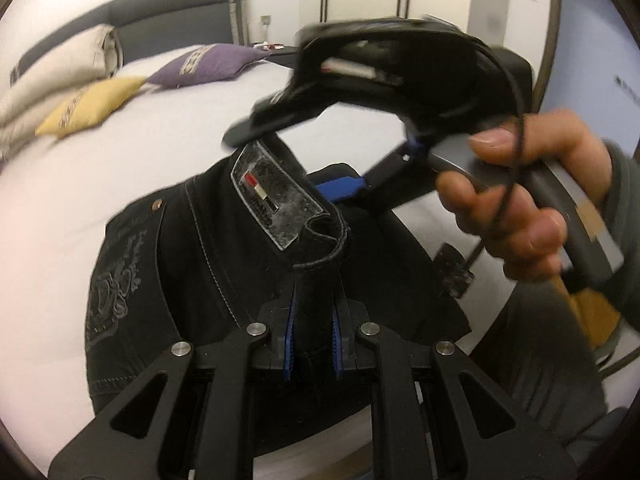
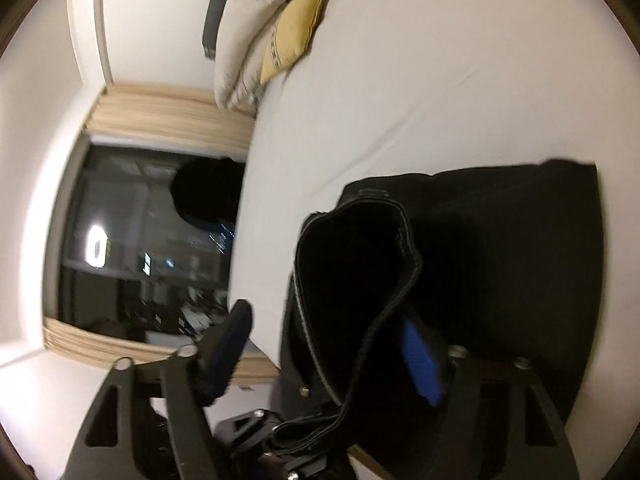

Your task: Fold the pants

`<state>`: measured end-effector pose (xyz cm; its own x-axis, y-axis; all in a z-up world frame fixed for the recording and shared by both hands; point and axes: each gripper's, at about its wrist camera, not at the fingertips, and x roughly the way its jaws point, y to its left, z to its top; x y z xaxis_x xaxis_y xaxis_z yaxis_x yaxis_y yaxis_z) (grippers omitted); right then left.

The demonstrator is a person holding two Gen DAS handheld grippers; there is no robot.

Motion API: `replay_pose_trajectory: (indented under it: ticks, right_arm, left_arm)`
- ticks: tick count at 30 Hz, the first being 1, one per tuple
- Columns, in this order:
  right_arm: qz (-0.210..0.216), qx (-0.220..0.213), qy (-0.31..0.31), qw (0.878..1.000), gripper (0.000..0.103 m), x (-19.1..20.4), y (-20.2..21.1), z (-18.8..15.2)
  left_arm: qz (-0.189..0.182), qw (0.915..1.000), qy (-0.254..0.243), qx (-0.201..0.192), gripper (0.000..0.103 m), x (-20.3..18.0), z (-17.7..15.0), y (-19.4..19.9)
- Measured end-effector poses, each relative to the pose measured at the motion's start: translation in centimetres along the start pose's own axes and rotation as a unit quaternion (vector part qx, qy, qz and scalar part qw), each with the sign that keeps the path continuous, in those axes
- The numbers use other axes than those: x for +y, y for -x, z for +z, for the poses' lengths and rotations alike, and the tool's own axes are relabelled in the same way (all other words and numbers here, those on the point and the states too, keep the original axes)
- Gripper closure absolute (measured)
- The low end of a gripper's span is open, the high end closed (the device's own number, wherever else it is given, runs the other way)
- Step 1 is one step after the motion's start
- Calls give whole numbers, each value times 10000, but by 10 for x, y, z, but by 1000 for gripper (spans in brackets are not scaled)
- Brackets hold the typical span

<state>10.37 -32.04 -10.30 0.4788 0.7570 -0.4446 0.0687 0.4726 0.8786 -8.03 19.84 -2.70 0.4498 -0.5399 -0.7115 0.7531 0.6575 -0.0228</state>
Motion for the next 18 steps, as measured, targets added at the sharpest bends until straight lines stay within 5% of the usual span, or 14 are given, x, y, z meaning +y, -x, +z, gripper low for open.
replay_pose_trajectory:
  ticks: [2,4,13,18]
  right_arm:
    - [-199,48,111,9997,68,-3,3,0]
    - [-273,-6,150,9995,83,-10,11,0]
    - [-346,-618,217,9973,89,-32,58,-21]
    - [-420,-794,-90,9959,89,-61,69,-33]
  left_arm:
    - [54,9999,-100,-16,91,2,-8,11]
    - [31,9999,-155,-29,91,2,-16,20]
    - [-208,9961,-855,-84,91,-40,-41,49]
    - [-313,9937,-1053,217,90,-55,-57,29]
